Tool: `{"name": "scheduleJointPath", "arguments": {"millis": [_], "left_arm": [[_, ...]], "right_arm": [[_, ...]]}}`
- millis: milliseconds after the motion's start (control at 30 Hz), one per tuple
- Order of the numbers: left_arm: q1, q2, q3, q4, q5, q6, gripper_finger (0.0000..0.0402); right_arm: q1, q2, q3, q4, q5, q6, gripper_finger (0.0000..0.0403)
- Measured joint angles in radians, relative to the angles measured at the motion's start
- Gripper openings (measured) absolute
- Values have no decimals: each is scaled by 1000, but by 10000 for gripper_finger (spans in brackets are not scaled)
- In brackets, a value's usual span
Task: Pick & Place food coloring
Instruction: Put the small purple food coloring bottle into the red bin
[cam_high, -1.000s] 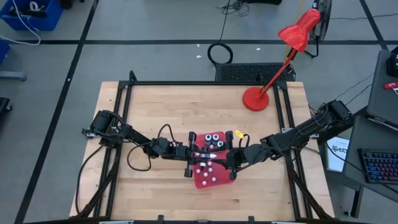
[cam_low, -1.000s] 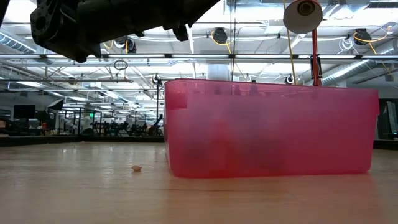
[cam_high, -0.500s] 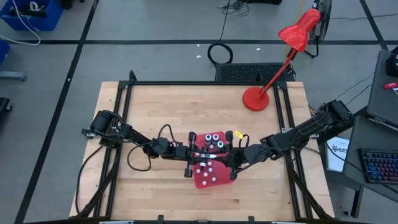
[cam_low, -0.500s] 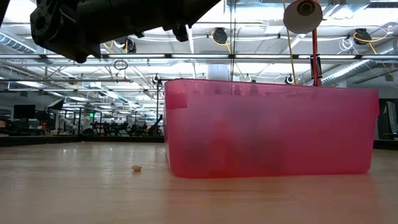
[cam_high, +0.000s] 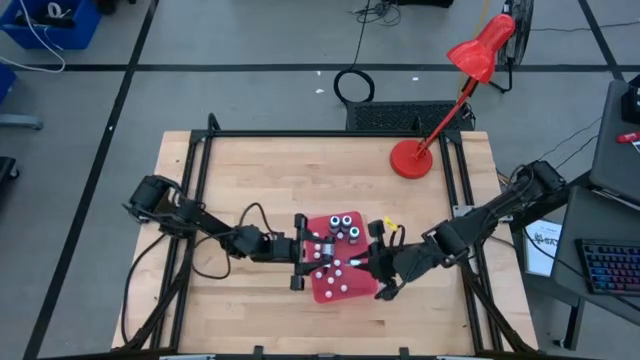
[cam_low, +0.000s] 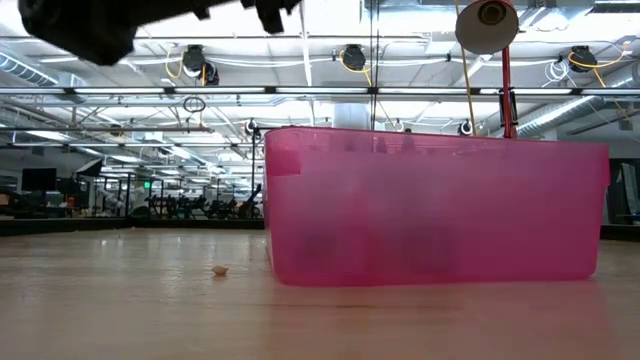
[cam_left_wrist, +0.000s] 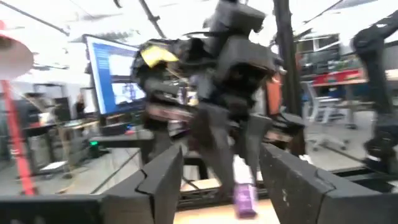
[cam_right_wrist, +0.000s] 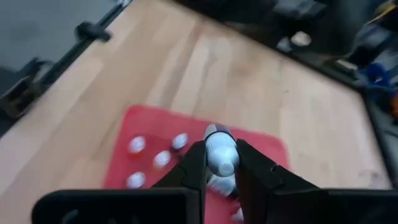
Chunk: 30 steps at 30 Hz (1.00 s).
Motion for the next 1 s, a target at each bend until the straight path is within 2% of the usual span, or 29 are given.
{"name": "scheduleJointPath", "arguments": {"millis": [133,300,467,633,767,1000], "left_arm": [[-22,-53,2,-129,-132,13,228],[-24,-67,1,-179,-201,13,231],[-22,-67,1,-182,-203,15,231],[-22,-67,1,-186,-244,15,232],[-22,-67,1,-213,-256,9,232],[-25,-67,1,-220,-256,7,232]], "right_arm": [[14,0,40,-92,-55,57,44],[8,57,100,-272,-49,102,44],[8,226,244,-424,-63,93,44],[-21,430,393,-636,-177,87,44],[-45,532,407,-650,-301,61,44],[-58,603,407,-608,-309,34,44]]}}
